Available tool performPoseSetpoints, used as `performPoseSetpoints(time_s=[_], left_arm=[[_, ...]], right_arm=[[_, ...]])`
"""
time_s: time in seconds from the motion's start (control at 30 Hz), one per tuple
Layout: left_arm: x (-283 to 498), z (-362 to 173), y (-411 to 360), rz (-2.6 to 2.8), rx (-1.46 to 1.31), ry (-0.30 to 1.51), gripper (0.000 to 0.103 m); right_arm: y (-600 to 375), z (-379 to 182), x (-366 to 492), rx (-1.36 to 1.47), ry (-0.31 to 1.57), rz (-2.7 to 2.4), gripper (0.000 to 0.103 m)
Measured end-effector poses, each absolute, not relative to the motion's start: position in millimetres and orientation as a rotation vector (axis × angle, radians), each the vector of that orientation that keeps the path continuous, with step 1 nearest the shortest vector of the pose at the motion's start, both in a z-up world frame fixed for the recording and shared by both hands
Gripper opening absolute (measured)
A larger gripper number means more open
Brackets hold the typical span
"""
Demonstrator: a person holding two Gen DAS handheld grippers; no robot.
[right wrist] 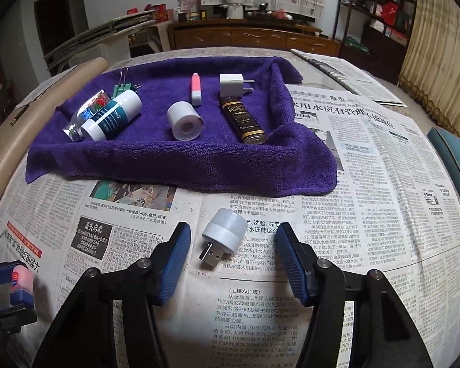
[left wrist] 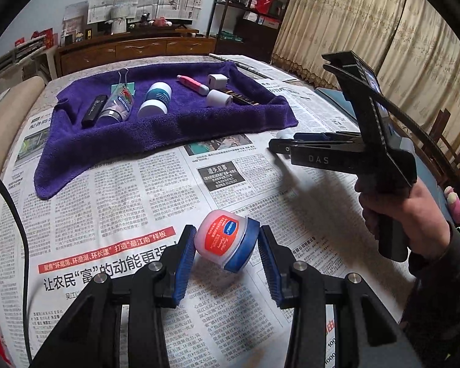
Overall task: Organize rigid objects
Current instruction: 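Grasp the red Vaseline lip tin with the left tool while the right tool grasps the white USB light, then carry the lip tin and USB light onto the towel and open both tools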
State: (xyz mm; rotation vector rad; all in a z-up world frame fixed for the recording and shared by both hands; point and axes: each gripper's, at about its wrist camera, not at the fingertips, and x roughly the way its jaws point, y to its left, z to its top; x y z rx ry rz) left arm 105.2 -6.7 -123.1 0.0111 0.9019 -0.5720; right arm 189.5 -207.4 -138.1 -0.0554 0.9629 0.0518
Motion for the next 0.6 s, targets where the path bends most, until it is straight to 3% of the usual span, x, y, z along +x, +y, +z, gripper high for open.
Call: performPoseSetpoints(time_s=[0.17, 0.6], left_arm=[[103.0, -122.2, 1.2, -0.572, -0.016, 0.899, 0.039], [107.5, -118.6, 14.2, -0.543, -0.053, 0.891, 0.039]], right_arm=[[-200.6, -138.2, 188.0, -0.085, 0.942, 0.064, 0.028], [-207.1, -134.1, 177.8, -0.073, 0.96, 0.092, 0.028]])
